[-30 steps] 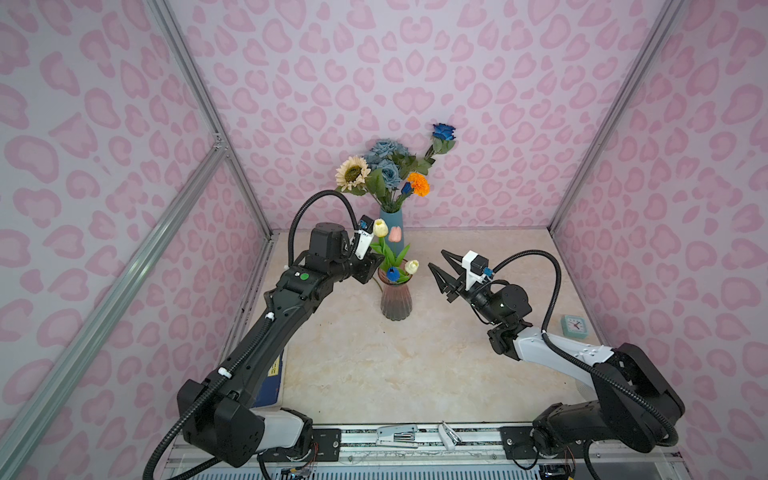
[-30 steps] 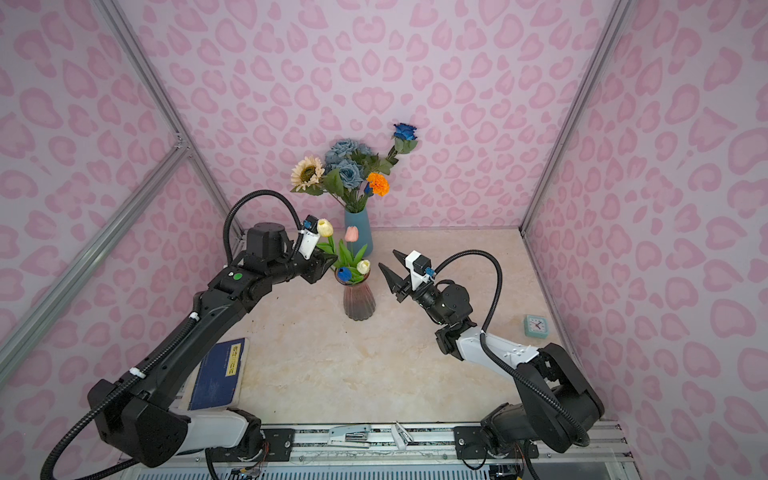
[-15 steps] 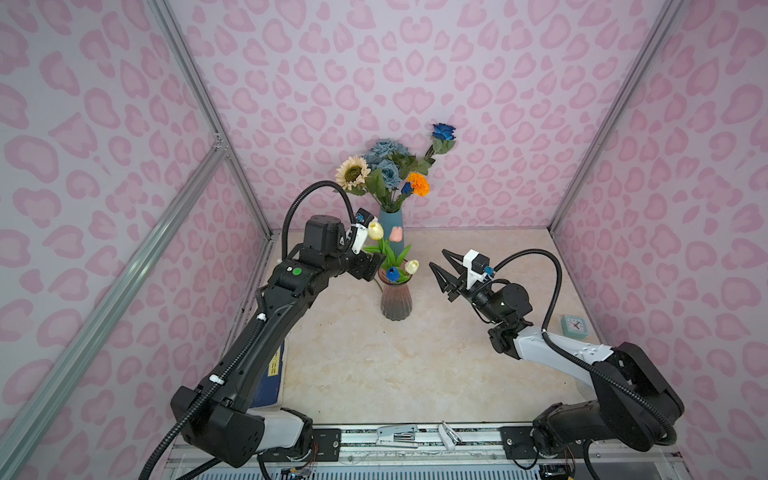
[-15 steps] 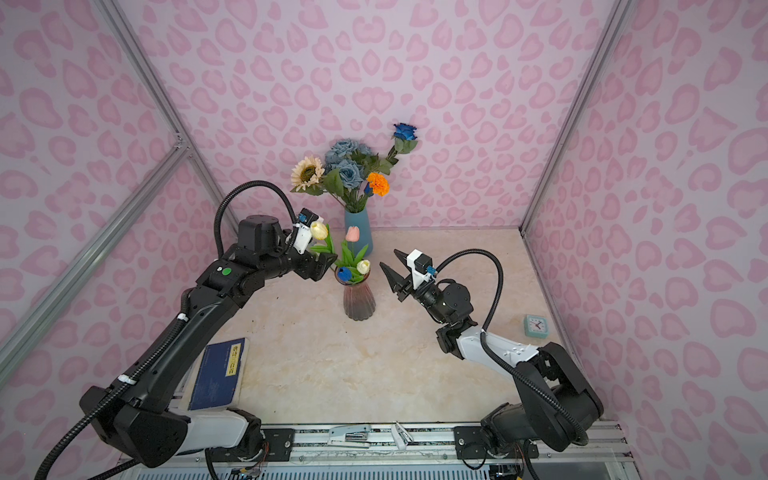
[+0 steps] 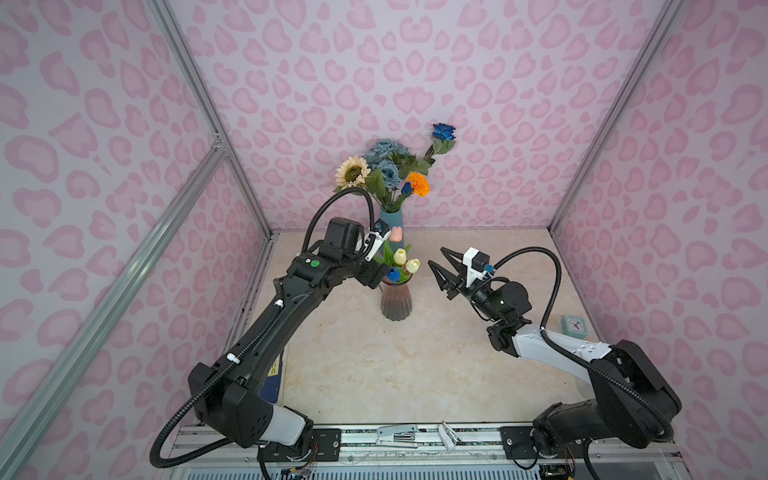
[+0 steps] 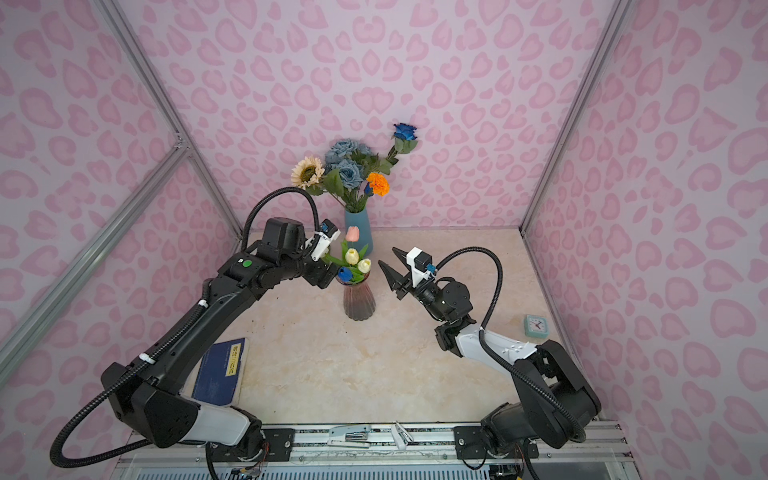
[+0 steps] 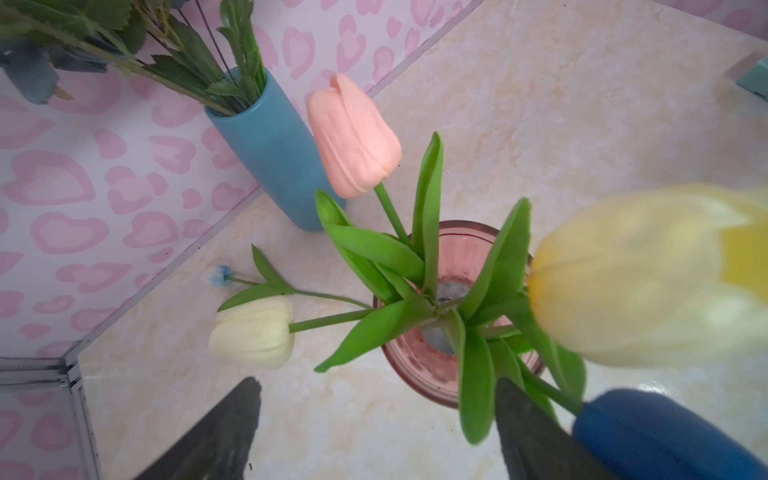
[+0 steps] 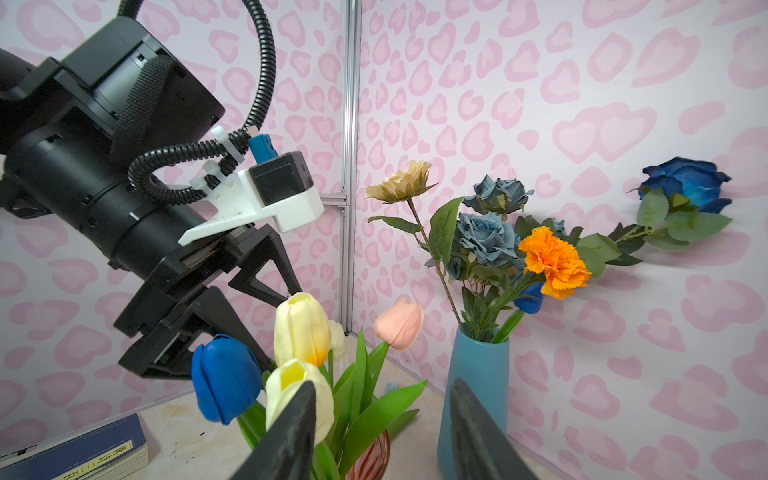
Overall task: Arrange the flowers into the vase
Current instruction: 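Open the left gripper and draw it back toward the pale blue tulip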
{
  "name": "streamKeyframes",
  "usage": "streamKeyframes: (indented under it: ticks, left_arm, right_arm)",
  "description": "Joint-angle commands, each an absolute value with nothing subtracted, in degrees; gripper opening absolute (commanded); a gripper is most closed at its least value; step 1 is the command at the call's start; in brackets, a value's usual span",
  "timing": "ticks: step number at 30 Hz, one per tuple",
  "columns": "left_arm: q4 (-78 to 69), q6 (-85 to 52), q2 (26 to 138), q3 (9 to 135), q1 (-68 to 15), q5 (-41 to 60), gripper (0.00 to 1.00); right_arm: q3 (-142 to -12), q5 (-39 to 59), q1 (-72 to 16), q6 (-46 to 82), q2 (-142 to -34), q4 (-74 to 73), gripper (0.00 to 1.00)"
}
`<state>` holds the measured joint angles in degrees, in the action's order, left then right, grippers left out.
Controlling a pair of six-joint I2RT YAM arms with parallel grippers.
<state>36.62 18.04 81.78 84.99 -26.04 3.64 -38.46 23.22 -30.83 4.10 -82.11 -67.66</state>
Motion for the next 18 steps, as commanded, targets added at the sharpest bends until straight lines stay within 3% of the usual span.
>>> streamKeyframes:
  ticks: [1,8,13,18]
  left_arm:
    - [31.6,18.3,79.1,84.0,-25.5,4.6,0.92]
    - [19.7,13.3,73.3,76.5,-19.0,8.3,0.94]
    - [1.6,-4.4,69.5,64.4,-7.0,6.8,0.9]
    - [15.3,-15.1,82.3,72.7,-3.6,-2.2,0.77]
  right_arm:
    - [-38.8,23.8,-30.8,3.9,-82.0,-68.4,0.52]
    - [-38.4,24.1,-30.7,4.4,-81.7,-69.4,0.52]
    - [-37.3,23.7,-30.1,4.8,-81.0,-70.0,0.52]
    - [-36.3,23.8,-28.9,5.2,-79.8,-69.7,0.52]
